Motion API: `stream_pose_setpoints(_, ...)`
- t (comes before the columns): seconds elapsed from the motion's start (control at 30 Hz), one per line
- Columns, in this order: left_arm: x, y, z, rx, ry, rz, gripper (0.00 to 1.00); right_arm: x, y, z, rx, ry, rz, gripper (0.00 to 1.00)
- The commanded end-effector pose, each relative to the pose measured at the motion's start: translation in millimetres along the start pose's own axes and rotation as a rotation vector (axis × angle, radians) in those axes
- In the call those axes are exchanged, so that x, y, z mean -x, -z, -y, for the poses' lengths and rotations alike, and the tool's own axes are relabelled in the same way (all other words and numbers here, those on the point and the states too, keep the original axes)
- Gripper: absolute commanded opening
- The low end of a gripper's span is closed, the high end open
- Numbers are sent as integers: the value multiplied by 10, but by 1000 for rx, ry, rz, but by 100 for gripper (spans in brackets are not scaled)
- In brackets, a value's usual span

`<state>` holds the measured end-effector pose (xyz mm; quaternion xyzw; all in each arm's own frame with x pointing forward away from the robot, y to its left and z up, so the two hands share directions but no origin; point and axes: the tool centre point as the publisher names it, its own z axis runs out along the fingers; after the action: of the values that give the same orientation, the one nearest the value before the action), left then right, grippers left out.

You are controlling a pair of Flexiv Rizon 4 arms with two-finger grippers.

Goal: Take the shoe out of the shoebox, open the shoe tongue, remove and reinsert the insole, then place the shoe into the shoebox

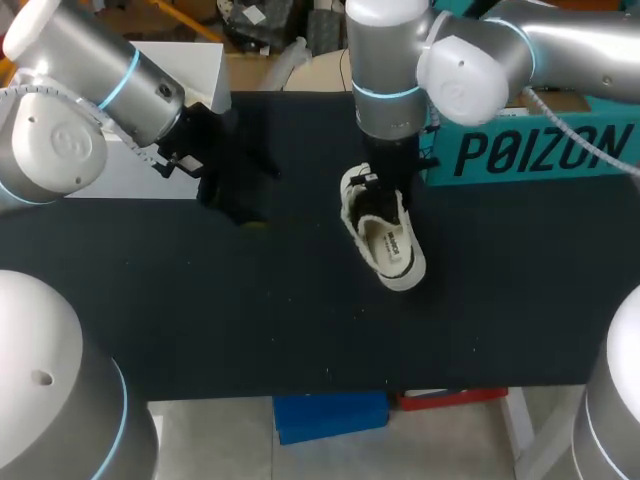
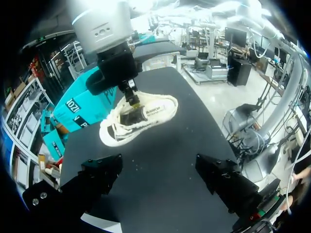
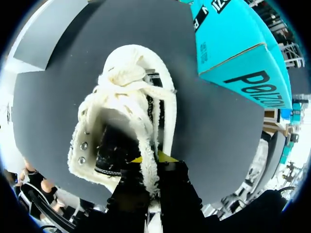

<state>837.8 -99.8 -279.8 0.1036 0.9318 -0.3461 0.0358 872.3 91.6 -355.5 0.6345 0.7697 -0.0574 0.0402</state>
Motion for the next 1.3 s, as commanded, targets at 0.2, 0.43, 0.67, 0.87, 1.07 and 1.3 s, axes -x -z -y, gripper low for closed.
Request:
stream_pose_setpoints(0.2,-10,-8,-6,-1,-2,5,100,474,1358,218,183,625,154,0)
stream_pose_setpoints(0.43,-10,-8,-6,-1,-2,5,100,526,1651,245,215,1062,243,0)
stream_pose_setpoints(0.67,-10,-8,-6,-1,-2,5,100,526,1651,245,215,1062,243,0)
stream_pose_setpoints(0.87,-10,-8,-6,-1,-2,5,100,526,1651,245,215,1062,243,0)
stream_pose_setpoints(1.07,-10,-8,-6,-1,-2,5,100,591,1673,211,186,1076,258,0)
stream_pose_setpoints(1.3,-10,-8,-6,-1,-2,5,100,1314,1692,-158,91,1177,256,0)
